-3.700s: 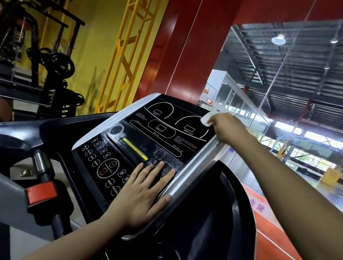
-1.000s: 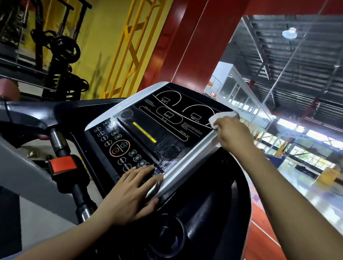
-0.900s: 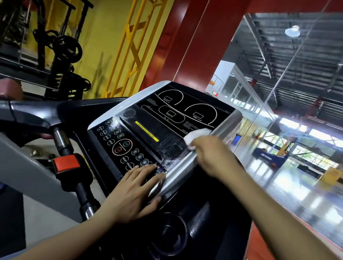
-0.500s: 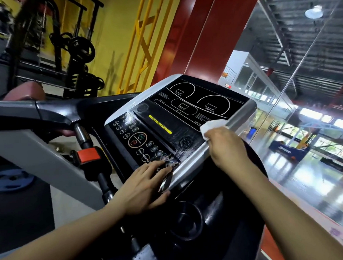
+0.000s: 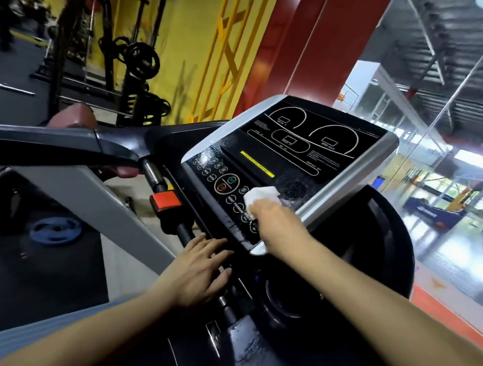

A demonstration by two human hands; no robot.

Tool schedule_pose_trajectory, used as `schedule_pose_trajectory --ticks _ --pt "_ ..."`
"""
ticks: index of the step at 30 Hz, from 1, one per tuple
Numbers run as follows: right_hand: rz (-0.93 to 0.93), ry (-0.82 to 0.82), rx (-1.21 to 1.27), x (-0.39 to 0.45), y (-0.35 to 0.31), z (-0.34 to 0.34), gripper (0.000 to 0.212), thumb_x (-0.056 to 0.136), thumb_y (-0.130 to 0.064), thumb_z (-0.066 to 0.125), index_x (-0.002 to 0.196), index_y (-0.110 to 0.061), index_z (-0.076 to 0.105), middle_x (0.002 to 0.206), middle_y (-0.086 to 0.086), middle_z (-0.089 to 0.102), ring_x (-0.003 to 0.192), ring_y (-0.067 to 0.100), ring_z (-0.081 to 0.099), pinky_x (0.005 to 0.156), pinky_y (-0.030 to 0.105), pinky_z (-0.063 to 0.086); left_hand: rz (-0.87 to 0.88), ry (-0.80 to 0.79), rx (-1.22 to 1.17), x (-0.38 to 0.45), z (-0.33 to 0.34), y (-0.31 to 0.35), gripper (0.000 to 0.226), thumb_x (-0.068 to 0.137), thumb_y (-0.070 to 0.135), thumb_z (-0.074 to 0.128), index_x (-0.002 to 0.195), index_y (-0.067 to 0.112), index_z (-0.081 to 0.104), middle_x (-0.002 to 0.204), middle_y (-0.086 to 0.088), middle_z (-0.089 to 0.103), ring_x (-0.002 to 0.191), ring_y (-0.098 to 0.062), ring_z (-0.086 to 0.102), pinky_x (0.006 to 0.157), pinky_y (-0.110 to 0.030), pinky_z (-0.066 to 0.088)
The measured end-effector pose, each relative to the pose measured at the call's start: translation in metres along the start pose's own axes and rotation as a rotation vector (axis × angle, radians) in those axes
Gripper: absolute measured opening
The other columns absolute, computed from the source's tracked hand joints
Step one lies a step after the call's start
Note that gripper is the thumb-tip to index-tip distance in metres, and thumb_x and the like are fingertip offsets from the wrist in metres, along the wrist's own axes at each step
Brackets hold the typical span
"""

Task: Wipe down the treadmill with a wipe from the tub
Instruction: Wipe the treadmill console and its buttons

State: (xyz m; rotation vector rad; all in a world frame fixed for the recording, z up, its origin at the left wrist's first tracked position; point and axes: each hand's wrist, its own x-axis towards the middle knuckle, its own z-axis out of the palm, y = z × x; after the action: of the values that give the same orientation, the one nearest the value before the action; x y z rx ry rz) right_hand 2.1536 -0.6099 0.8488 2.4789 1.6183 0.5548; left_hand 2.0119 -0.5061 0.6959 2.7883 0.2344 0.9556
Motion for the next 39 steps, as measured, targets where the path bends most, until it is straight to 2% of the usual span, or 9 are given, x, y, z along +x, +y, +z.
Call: schedule_pose_trajectory --ticks 3,8,15,20,25,27,30,33,39 --pt "-0.253 -0.160 0.072 -0.012 -0.029 0.017 0.035 0.100 -0.012 0.042 0.130 -0.019 0.059 0.137 0.004 0.057 0.129 0.027 0.053 0.101 0.036 0.043 -0.001 0.012 0.014 0.000 0.001 0.002 0.043 0.102 0.046 0.036 0.110 0.021 0.071 0.127 -0.007 0.065 0.120 -0.025 0.061 0.119 -0.037 0.020" --pt "0.113 0.023 -0.061 0.031 -0.005 0.005 0.034 0.095 0.000 0.042 0.121 -0.015 0.057 0.114 0.013 0.062 0.106 0.035 0.065 0.077 0.039 0.046 -0.025 0.002 -0.036 -0.001 0.000 0.006 0.045 0.104 0.044 0.033 0.117 0.019 0.067 0.128 -0.006 0.063 0.128 -0.025 0.055 0.122 -0.039 0.015" --pt "-0.250 -0.178 -0.070 0.015 -0.025 0.014 0.027 0.095 -0.016 0.047 0.114 -0.026 0.064 0.122 0.002 0.064 0.111 0.032 0.063 0.083 0.040 0.049 -0.043 -0.019 -0.081 0.001 0.001 0.008 0.051 0.102 0.046 0.030 0.138 0.020 0.057 0.138 -0.004 0.057 0.135 -0.022 0.049 0.125 -0.041 0.013" --pt "-0.142 0.488 0.053 0.005 0.032 -0.034 0.035 0.089 0.001 0.057 0.119 -0.011 0.069 0.122 0.011 0.068 0.108 0.035 0.064 0.086 0.046 0.057 -0.055 0.015 -0.170 0.004 -0.003 0.011 0.051 0.099 0.049 0.035 0.142 0.026 0.050 0.145 0.002 0.049 0.133 -0.016 0.046 0.121 -0.035 0.023" --pt "0.063 0.012 0.081 0.011 0.031 -0.025 0.028 0.100 -0.028 0.051 0.114 -0.017 0.071 0.149 0.002 0.052 0.120 0.034 0.059 0.096 0.042 0.049 -0.078 0.030 -0.253 0.013 -0.010 0.012 0.056 0.100 0.056 0.033 0.151 0.034 0.044 0.158 0.004 0.039 0.142 -0.013 0.036 0.115 -0.026 0.023" --pt "0.125 0.091 0.159 0.014 0.026 -0.025 0.025 0.101 -0.032 0.054 0.101 -0.015 0.073 0.136 0.008 0.063 0.107 0.036 0.063 0.090 0.042 0.052 -0.076 0.006 -0.223 0.011 -0.004 0.011 0.058 0.100 0.061 0.029 0.154 0.040 0.038 0.162 0.006 0.034 0.148 -0.014 0.028 0.119 -0.032 0.020" --pt "0.180 0.163 0.094 0.031 0.020 -0.025 0.020 0.098 -0.007 0.052 0.104 -0.010 0.071 0.104 0.017 0.071 0.085 0.036 0.062 0.082 0.046 0.054 -0.082 -0.015 -0.212 0.011 0.000 0.009 0.060 0.100 0.065 0.026 0.156 0.044 0.032 0.164 0.009 0.028 0.151 -0.013 0.020 0.122 -0.033 0.017" --pt "0.192 0.195 0.106 0.064 0.009 -0.019 0.031 0.094 0.007 0.048 0.108 -0.008 0.071 0.104 0.020 0.070 0.095 0.042 0.065 0.081 0.046 0.055 -0.086 -0.009 -0.190 0.012 0.000 0.008 0.060 0.100 0.064 0.026 0.156 0.044 0.031 0.165 0.010 0.026 0.151 -0.012 0.018 0.122 -0.029 0.010" --pt "0.199 0.229 0.122 0.128 -0.011 -0.009 0.028 0.097 0.001 0.048 0.111 -0.011 0.069 0.112 0.020 0.068 0.105 0.041 0.065 0.083 0.041 0.052 -0.118 -0.023 -0.209 0.010 -0.002 0.011 0.059 0.100 0.063 0.026 0.156 0.047 0.029 0.166 0.012 0.024 0.152 -0.015 0.017 0.119 -0.026 0.004"
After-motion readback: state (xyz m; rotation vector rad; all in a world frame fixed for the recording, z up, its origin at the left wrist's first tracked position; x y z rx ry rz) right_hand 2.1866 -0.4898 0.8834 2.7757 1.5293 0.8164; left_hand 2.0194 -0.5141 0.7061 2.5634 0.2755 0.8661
